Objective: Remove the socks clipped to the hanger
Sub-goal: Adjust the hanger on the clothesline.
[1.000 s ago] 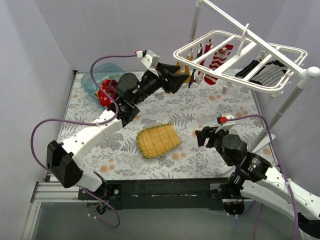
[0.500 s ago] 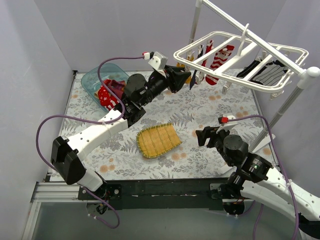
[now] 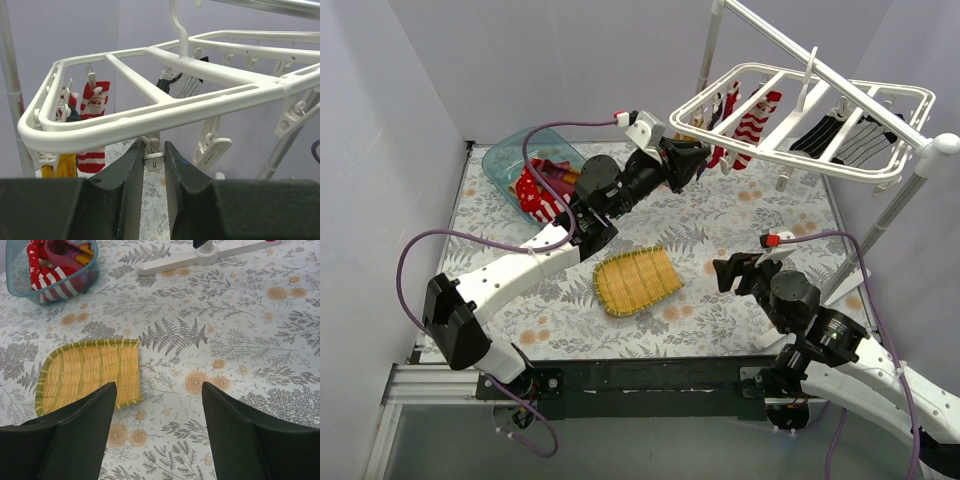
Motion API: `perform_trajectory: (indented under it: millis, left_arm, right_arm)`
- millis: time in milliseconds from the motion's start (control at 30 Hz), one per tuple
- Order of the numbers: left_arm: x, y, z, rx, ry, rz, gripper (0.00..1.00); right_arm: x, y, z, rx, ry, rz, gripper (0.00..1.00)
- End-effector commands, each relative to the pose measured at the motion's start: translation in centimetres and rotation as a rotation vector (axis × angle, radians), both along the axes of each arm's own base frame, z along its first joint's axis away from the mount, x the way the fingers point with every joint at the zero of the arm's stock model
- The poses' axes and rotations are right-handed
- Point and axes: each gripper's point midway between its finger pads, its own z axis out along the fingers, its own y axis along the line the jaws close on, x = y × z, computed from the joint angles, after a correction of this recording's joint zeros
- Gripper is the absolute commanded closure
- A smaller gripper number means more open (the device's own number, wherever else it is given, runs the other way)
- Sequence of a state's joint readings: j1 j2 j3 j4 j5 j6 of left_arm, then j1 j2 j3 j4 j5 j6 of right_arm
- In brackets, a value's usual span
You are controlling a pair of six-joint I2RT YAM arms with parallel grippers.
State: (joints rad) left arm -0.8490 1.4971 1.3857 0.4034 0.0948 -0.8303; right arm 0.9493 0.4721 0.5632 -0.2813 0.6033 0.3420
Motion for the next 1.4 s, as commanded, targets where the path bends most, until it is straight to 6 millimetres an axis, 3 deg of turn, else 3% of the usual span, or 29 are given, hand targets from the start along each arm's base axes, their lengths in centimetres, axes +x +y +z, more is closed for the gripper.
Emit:
perform_trajectory:
  millis: [0,267,467,733,1000,1267,1367]
  left_arm:
    - [-2.4,0.8,2.8,-0.038,-0.055,-0.017,0.99]
    - [-5.2,-0.1,2.8,-0.033,-0.050,-0.065,1.00]
    - [-6.7,-1.2,2.5,-0.012,-0.036,-0.083,1.00]
    - [-8.0,-3.4,0.5,0.058,-0.015,-0.071,1.00]
    - [-7.4,-3.3,-0.1,0.077,0.008,-0.014,1.00]
    - [-6.6,-3.2,-0.8,0.109,0.029,0.030,1.00]
    - [-6.6,-3.0,-0.5,0.102,0.028,0.034,1.00]
  right_arm:
    - [0.4,-0.3,4.2,0.089,-0.082,-0.028,0.23]
    - [0.4,-0.6,5.7,0.103,-0.123,-0.032,0.23]
    - [0.3,-1.0,8.3,0.146,-0.195,-0.025,0.23]
    - [0.0,-1.4,11.5,0.191,-0.282,-0.019,0.24]
    - [-0.6,-2.3,13.7,0.227,-0.320,-0.019,0.24]
    - [-2.9,-1.6,18.7,0.382,-0.413,0.112,0.25]
    - [-3.0,-2.7,20.2,0.433,-0.446,0.073,0.27]
